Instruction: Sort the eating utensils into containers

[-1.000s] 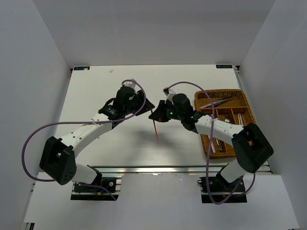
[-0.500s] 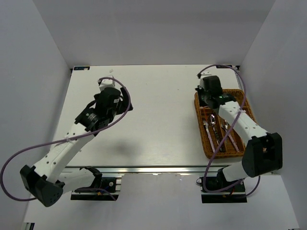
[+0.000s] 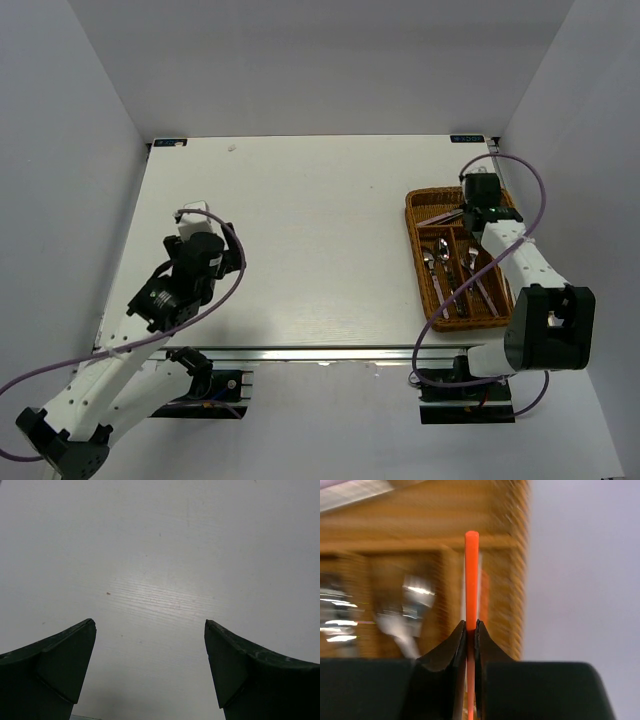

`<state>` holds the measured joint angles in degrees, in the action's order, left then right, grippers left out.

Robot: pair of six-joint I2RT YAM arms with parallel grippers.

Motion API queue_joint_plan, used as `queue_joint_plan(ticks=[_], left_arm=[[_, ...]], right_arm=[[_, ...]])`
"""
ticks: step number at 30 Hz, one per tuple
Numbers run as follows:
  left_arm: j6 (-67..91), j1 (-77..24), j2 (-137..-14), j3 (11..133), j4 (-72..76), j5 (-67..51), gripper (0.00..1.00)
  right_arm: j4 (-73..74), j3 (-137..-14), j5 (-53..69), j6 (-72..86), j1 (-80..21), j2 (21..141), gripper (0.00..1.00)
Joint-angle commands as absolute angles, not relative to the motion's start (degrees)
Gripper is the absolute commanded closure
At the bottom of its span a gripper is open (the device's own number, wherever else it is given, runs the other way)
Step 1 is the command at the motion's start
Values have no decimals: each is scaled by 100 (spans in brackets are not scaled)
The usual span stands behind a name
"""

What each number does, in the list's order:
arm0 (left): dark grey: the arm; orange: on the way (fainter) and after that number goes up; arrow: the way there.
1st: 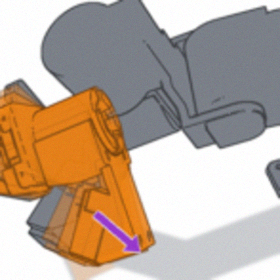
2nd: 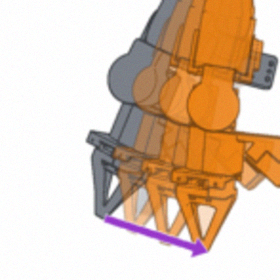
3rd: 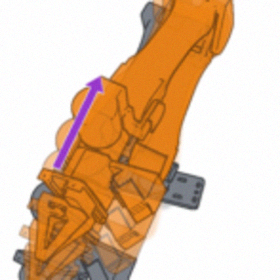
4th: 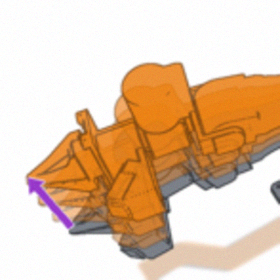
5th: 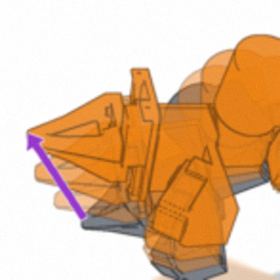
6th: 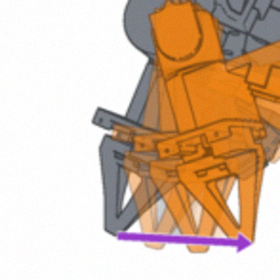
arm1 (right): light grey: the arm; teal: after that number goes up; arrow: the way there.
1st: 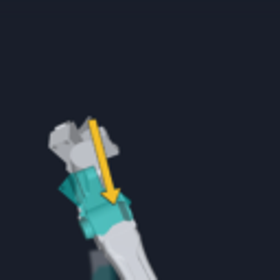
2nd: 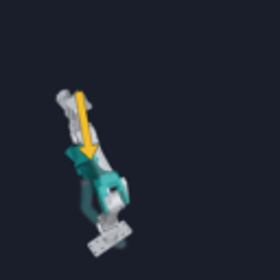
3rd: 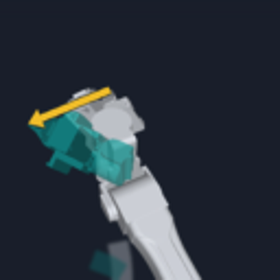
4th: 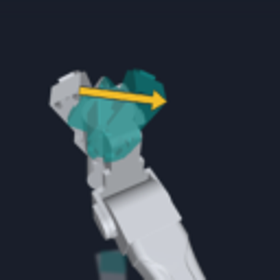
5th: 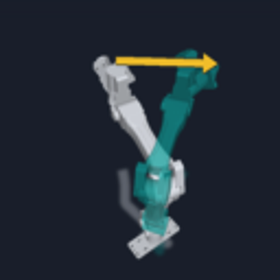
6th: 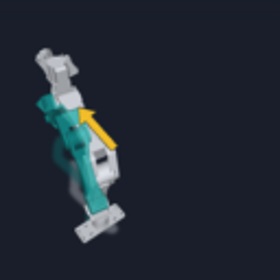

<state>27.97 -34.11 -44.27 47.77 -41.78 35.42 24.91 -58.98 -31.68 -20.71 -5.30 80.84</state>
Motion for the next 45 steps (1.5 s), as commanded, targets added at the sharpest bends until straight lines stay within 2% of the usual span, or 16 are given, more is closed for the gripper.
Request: queue_joint_plan(ticks=[1, 5, 10, 12, 14, 15, 19, 20, 25, 27, 30, 37, 45], left_arm=[[2891, -3419, -4123, 4720, -4043, 3980, 2], [2918, -3445, -3815, 4650, -4008, 4017, 2], [2953, -3551, -3832, 4649, -4034, 4104, 2], [2953, -3560, -3858, 4649, -4034, 4105, 2], [2962, -3560, -3885, 4641, -4043, 4105, 2], [2953, -3560, -3885, 4641, -4034, 4087, 2], [2944, -3603, -3885, 4641, -4017, 4061, 2], [2944, -3621, -3893, 4641, -4017, 4061, 2], [2944, -3674, -3946, 4641, -4034, 4061, 2], [2944, -3683, -3946, 4641, -4034, 4061, 2], [2953, -3691, -3964, 4667, -4043, 4087, 2], [2936, -3691, -4139, 4763, -4183, 4402, 2], [3050, -3691, -4447, 5255, -4552, 5570, 2]], right_arm=[[2154, -5565, -3910, -2477, -124, 7840, 100], [1663, -5011, -3955, -2829, 158, 7804, 100], [1652, -4922, -3788, -2804, 413, 8129, 100], [1722, -4904, -3806, -2751, 457, 8314, 96], [1749, -4930, -3788, -2716, 466, 8367, 87], [1810, -4992, -3771, -2620, 466, 8367, 79], [1924, -5106, -3604, -2462, 466, 8174, 62], [1951, -5133, -3525, -2409, 457, 8000, 53], [2127, -5352, -3183, -2215, 466, 7445, 47], [2188, -5423, -3129, -2162, 457, 7164, 11], [2320, -5563, -3050, -1970, 457, 6848, 11], [3023, -6477, -1032, -247, 448, 5802, 11], [3507, -6065, -282, 299, 265, 3702, 11]])
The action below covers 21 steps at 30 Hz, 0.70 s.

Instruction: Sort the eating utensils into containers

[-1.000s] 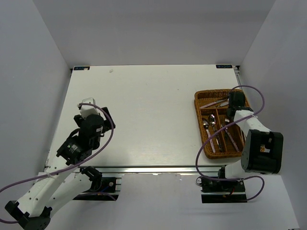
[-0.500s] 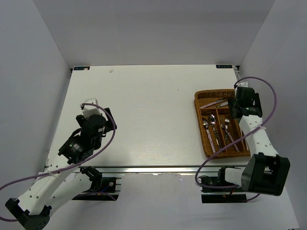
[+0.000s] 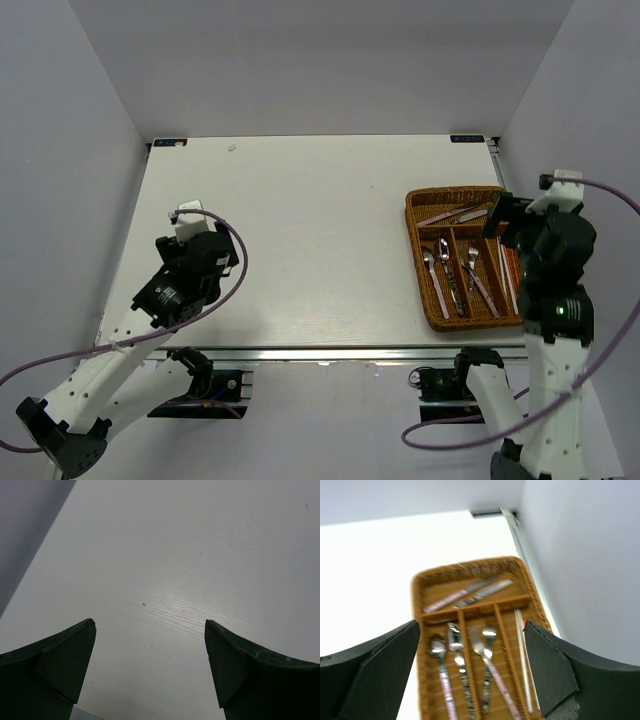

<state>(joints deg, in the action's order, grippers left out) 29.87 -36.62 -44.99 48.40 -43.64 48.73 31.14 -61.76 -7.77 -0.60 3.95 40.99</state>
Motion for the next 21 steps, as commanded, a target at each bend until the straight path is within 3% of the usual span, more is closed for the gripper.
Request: queue_joint_plan(ticks=[1, 11, 21], left_arm=[[2998, -3691, -4465, 5352, -4631, 5677, 2], [2804, -3691, -4404, 7031, -5686, 6223, 2], [2848, -3691, -3305, 7383, -6407, 5792, 2]], right_arm=[[3550, -5908, -377, 360, 194, 3526, 11], [4693, -5607, -1696, 571, -1045, 1926, 11], [5932, -7162, -2118, 422, -1924, 1644, 11]])
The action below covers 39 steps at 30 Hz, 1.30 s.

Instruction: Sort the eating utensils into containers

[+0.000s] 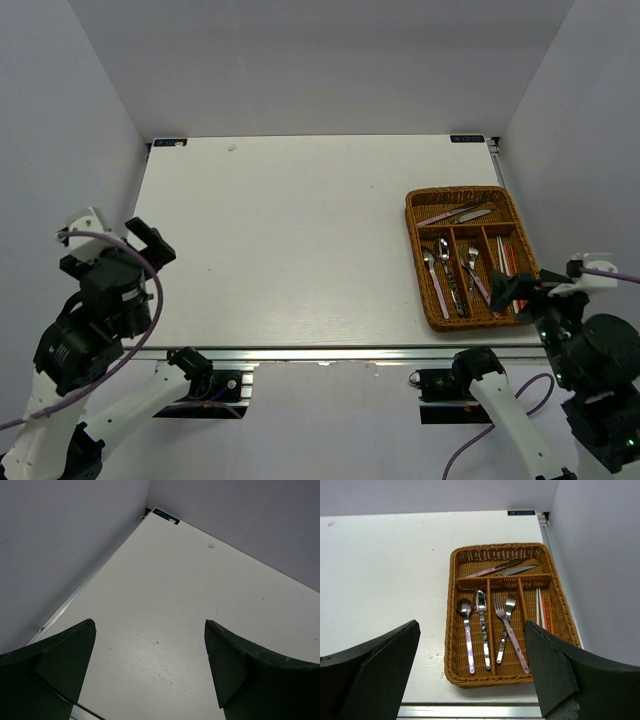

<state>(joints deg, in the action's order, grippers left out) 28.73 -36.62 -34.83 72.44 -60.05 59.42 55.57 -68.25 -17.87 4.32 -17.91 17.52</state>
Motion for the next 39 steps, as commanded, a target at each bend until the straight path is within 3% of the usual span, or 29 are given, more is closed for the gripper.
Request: queue_joint_plan(ticks=[1, 10, 39], left_arm=[[2874, -3691, -3235, 7409, -6555, 5766, 2], [2979, -3683, -2681, 7515, -7092, 5756, 2], [3155, -3683, -2558, 7321, -7102, 5977, 2]], right_arm=[[6037, -7302, -2223, 396, -1942, 1583, 11], [6275, -7804, -2399, 360, -2030, 1503, 11], [5889, -7374, -2118, 422, -2039, 1688, 11]])
